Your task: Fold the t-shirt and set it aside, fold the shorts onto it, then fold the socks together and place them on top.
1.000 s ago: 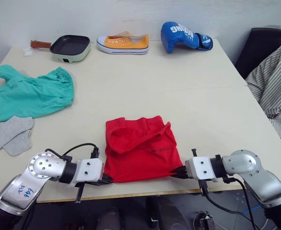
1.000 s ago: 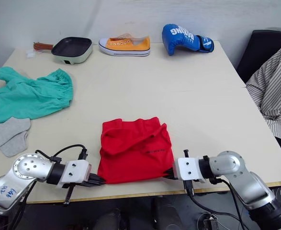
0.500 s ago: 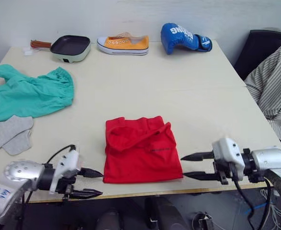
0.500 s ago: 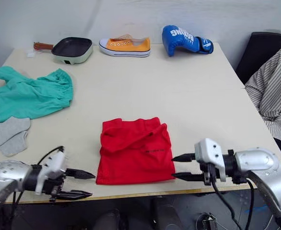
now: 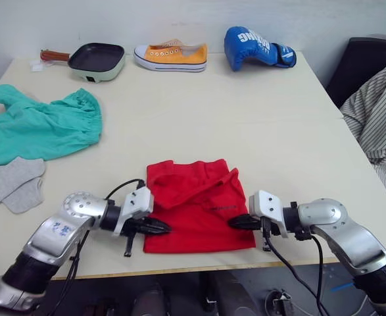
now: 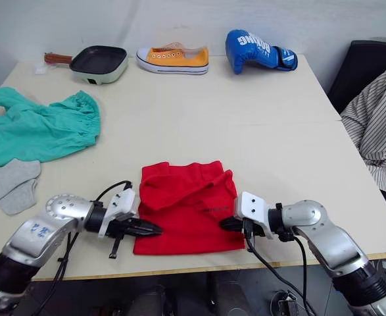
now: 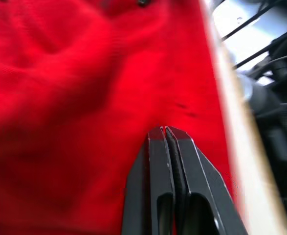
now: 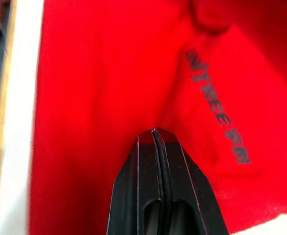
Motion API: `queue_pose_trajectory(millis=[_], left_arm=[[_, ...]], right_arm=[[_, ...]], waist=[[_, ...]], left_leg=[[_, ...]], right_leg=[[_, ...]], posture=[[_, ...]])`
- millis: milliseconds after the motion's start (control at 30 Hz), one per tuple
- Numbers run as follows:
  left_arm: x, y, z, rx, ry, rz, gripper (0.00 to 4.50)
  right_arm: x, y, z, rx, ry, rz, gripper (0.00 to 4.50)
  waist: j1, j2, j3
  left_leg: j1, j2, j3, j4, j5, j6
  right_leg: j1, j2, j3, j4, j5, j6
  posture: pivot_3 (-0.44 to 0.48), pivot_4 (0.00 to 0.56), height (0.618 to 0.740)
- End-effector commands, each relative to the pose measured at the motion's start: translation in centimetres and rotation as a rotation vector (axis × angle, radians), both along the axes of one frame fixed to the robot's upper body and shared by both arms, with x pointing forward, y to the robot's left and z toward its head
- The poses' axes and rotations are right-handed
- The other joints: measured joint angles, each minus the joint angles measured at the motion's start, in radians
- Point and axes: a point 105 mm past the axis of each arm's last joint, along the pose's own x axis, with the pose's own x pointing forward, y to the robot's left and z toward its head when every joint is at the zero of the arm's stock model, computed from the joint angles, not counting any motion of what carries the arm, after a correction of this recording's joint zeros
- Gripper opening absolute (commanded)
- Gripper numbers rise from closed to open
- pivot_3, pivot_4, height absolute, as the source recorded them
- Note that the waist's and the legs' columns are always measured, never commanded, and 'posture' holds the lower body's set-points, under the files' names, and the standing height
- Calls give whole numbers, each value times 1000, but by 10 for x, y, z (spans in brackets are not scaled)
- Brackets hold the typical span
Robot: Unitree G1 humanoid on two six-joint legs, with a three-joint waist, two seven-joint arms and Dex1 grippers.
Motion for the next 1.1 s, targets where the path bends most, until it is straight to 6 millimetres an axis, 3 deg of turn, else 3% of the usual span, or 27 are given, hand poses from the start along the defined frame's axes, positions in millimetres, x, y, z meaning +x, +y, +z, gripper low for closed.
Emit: queue_pose_trajectory(millis=[33,133,200,333,433,533,733,900,1100], left_arm=[[22,0,3,-4,-21,110,57],[65,12,18,-101,-18,377,57],[93,31,31,-178,-6,566,57],[108,49,45,-254,36,688,57],[99,53,47,-219,23,635,57],[64,44,62,-257,40,442,57],[20,27,73,-241,27,192,57],[21,8,63,-163,-42,116,57],[31,4,13,76,-111,99,57]], right_arm=[[3,-5,-20,-57,1,-16,0],[6,-3,-25,-42,-9,-33,0],[9,-2,-27,-25,-18,-46,0],[10,-5,-31,-13,-22,-46,0],[12,-9,-32,-8,-25,-50,0],[14,-14,-33,-8,-30,-53,0],[17,-16,-29,-2,-41,-49,0],[18,-15,-24,-8,-55,-33,0],[19,-12,-21,-5,-69,-27,0]], waist=[[0,-2,-1],[2,-5,-3],[3,-9,-6],[-2,-9,-6],[0,-9,-6],[-2,-9,-6],[11,-10,-6],[20,-10,-6],[24,-9,-6]], left_leg=[[1,0,0,1,0,0],[4,-1,0,2,1,1],[5,-1,0,3,2,2],[8,-1,2,1,2,1],[9,0,2,0,2,1],[9,0,2,0,2,0],[16,0,0,1,1,0],[18,-1,0,1,1,0],[17,-1,0,0,1,1]], right_leg=[[1,0,0,1,1,1],[4,0,1,1,3,2],[5,0,1,2,5,1],[6,0,2,3,5,1],[6,-1,1,3,4,0],[6,-1,1,3,4,0],[16,-3,0,1,4,0],[19,-2,0,0,4,0],[18,-2,0,-1,4,0]], posture=[[0,150,740],[0,150,740],[0,150,740],[0,150,740],[0,150,740],[0,150,740],[0,150,740],[0,150,740],[0,150,740]])
